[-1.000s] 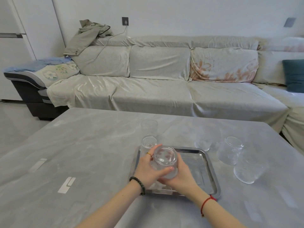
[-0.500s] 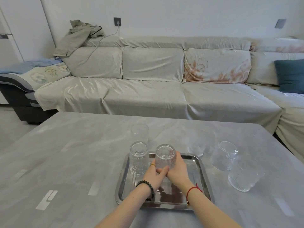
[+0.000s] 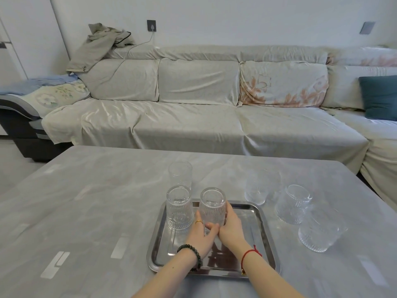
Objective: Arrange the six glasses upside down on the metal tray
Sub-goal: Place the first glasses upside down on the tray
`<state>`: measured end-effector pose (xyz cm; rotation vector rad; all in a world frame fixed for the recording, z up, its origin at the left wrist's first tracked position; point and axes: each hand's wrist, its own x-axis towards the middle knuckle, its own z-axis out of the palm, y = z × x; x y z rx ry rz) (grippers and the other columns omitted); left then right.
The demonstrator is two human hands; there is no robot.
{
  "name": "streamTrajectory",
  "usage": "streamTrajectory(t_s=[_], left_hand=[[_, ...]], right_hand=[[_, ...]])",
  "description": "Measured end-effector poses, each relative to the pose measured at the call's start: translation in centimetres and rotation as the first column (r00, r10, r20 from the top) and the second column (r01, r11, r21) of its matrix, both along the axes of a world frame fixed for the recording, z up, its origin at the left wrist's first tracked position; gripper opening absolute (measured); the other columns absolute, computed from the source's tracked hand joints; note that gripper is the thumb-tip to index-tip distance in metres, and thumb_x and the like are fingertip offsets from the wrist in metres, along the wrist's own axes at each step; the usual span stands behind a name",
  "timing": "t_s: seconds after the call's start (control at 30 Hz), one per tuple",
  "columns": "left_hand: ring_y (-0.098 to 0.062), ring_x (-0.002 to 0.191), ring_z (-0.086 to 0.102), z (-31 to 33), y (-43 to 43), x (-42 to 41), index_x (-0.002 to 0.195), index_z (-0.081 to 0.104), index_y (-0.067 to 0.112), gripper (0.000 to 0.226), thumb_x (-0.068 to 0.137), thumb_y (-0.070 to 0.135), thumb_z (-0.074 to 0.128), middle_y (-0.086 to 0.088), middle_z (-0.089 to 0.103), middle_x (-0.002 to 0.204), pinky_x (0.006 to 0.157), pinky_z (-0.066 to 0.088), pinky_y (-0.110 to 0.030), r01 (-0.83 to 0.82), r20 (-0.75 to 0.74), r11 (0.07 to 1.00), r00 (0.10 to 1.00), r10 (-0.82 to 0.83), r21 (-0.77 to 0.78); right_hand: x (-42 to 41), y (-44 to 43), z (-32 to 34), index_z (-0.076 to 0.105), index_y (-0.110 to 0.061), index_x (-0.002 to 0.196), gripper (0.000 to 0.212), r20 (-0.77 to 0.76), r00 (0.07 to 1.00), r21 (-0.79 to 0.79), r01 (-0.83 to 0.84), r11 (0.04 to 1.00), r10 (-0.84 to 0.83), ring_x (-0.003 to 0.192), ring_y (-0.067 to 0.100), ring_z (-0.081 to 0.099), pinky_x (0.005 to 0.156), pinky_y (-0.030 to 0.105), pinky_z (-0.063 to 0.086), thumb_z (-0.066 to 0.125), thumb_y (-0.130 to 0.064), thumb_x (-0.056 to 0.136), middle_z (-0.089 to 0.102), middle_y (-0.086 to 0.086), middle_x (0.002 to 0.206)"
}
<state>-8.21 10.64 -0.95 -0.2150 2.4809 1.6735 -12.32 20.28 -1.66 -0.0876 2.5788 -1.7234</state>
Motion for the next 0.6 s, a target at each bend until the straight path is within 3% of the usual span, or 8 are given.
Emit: streamTrajectory(t_s=[0.13,0.27,0.33,0.5,0.6], left_hand=[[-0.012,0.129,0.035,0.3,0.0,0.3,0.144,-0.008,0.015,0.081,0.089,0.039,0.047,-0.004,0.024,0.152,0.102,0.03,-0.023,0.0,0.011,0.999,1.0,0.0,-0.033],[-0.018,0.139,0.022,0.5,0.5,1.5,0.143,-0.011,0.013,0.081,0.09,0.045,0.041,-0.005,0.012,0.155,0.11,0.024,-0.028,0.018,0.041,0.999,0.999,-0.016,-0.047],[-0.019,0.14,0.021,0.2,1.1,2.3,0.143,-0.01,0.011,0.082,0.09,0.045,0.042,-0.006,0.013,0.155,0.112,0.022,-0.03,0.03,0.049,0.997,0.998,-0.027,-0.068],[-0.024,0.136,0.03,-0.5,3.3,3.9,0.143,-0.007,0.012,0.079,0.09,0.04,0.044,-0.015,0.026,0.15,0.112,0.026,-0.032,0.125,0.076,0.984,0.99,-0.116,-0.128],[-0.025,0.128,0.041,0.0,4.7,3.5,0.144,-0.001,0.017,0.076,0.088,0.04,0.046,-0.019,0.035,0.144,0.1,0.041,-0.028,0.192,0.034,0.966,0.981,-0.189,-0.172]], right_hand=[[0.6,-0.1,0.2,0.048,-0.025,0.118,0.053,0.015,1.0,0.0,0.003,1.0,-0.003,0.109,0.017,0.057,0.093,0.032,0.048,0.071,-0.011,0.073,0.061,0.001,0.117],[1.0,0.6,0.5,0.049,-0.025,0.117,0.049,0.064,0.998,0.004,-0.029,1.0,0.029,0.117,0.024,0.053,0.099,0.04,0.046,0.067,-0.006,0.075,0.058,0.005,0.12],[0.9,1.6,0.6,0.04,-0.015,0.131,0.057,0.092,0.996,0.044,-0.019,0.999,0.015,0.126,0.026,0.045,0.105,0.042,0.041,0.06,-0.001,0.079,0.048,0.01,0.134],[-0.1,6.1,2.2,0.043,-0.013,0.127,0.05,0.008,0.987,0.02,0.162,0.987,-0.162,0.106,0.02,0.052,0.095,0.032,0.044,0.056,0.0,0.08,0.052,0.012,0.125],[-1.0,8.6,2.8,0.039,-0.013,0.129,0.055,0.016,0.965,0.016,0.261,0.965,-0.261,0.107,0.026,0.052,0.099,0.04,0.043,0.063,-0.009,0.079,0.05,0.015,0.127]])
